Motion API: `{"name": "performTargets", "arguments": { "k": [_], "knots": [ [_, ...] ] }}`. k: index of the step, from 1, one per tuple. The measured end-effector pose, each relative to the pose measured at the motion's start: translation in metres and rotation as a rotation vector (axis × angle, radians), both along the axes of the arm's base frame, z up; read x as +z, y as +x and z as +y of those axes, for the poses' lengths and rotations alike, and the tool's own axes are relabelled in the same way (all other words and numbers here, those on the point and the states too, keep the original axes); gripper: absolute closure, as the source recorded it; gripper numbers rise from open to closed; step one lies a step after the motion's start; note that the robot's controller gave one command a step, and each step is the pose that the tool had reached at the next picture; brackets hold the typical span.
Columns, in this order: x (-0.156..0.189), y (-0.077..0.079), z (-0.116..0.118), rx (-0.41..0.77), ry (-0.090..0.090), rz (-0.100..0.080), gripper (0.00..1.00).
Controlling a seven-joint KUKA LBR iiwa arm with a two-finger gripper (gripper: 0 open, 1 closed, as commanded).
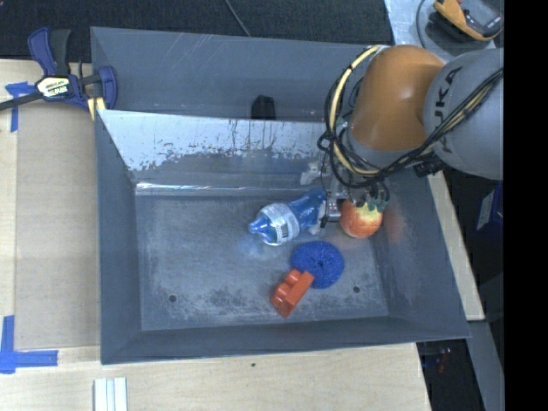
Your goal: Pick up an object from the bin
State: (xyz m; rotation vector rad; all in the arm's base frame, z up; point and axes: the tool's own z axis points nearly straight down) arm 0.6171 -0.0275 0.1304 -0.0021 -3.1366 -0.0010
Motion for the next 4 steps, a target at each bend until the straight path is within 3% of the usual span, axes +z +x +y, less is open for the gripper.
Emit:
{"name": "performTargets", "arguments": {
  "k": [1, 2, 3, 4],
  "knots": [
    [0.005, 0.002, 0.000, 0.000, -0.001, -0.008, 0.00],
    [0.064, -0.016, 0.006, 0.012, 0.000, -0.003, 0.00],
    [0.082, 0.001, 0.021, -0.017, 0.000, -0.009, 0.00],
    [0.075, -0.005, -0.040, -0.193, -0.001, -0.011, 0.00]
  ]
}}
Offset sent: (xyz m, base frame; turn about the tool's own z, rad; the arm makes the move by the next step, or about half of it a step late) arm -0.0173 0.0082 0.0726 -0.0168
